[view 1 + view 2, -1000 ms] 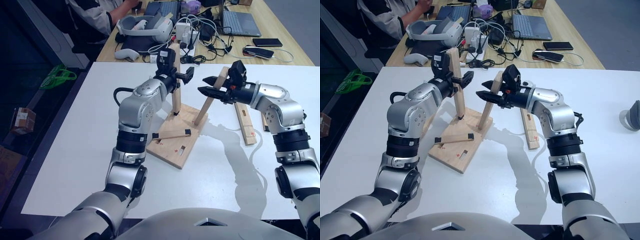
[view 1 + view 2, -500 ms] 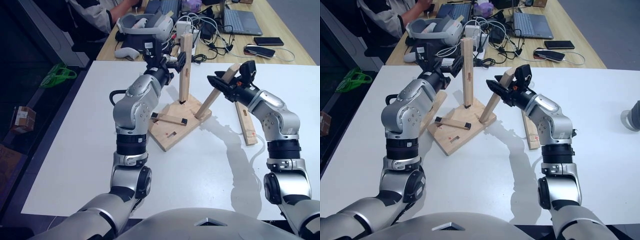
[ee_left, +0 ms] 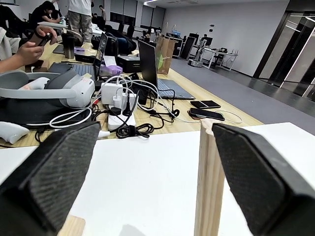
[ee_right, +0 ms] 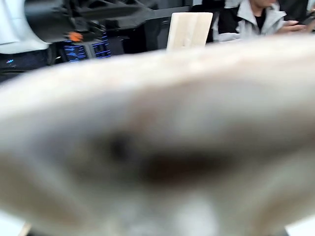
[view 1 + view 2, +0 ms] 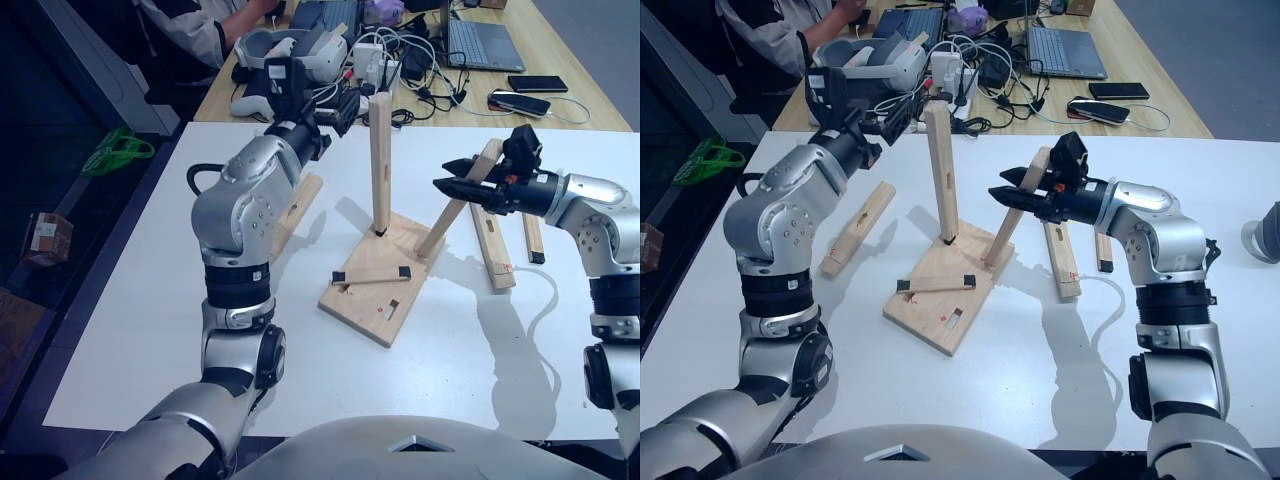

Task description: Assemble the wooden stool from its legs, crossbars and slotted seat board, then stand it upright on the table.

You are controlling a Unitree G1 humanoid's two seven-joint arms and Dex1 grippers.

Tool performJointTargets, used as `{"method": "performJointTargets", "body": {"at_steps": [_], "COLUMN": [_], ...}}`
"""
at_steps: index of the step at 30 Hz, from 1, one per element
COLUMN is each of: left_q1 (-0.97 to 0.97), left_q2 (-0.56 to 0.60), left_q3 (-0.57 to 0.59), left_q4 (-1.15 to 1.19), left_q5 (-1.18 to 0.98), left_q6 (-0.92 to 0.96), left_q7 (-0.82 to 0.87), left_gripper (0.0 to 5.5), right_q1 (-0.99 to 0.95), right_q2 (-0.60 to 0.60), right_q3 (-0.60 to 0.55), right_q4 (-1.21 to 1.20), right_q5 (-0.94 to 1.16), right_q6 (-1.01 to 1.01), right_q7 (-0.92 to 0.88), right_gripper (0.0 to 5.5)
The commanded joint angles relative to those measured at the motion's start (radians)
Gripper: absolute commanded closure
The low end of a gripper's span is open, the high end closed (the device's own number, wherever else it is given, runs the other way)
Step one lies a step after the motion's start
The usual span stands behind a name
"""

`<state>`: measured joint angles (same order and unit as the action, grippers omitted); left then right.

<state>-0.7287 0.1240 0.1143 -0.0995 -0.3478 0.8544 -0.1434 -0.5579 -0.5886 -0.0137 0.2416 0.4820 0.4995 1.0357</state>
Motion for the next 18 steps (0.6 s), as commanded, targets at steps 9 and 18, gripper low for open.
{"method": "performJointTargets", "body": {"at_steps": [9, 18], "left_q1": [-0.115, -0.293], "left_q2": [0.098, 0.22], "left_q3": [0.05, 0.271], "left_q4": [-0.011, -0.116], "left_q5": [-0.037, -0.187], "left_q6": [0.046, 0.158], "left_q7": [-0.054, -0.014], "left_gripper": [1.27, 1.27], "right_q1": [0.048, -0.166], "right_q2": [0.046, -0.028], "right_q3": [-0.074, -0.23], "right_q4": [-0.049, 0.108], "right_q5": [0.059, 0.056], "right_q6": [-0.071, -0.127], "right_q7": [0.046, -0.068], "right_gripper": [1.69, 1.18]}}
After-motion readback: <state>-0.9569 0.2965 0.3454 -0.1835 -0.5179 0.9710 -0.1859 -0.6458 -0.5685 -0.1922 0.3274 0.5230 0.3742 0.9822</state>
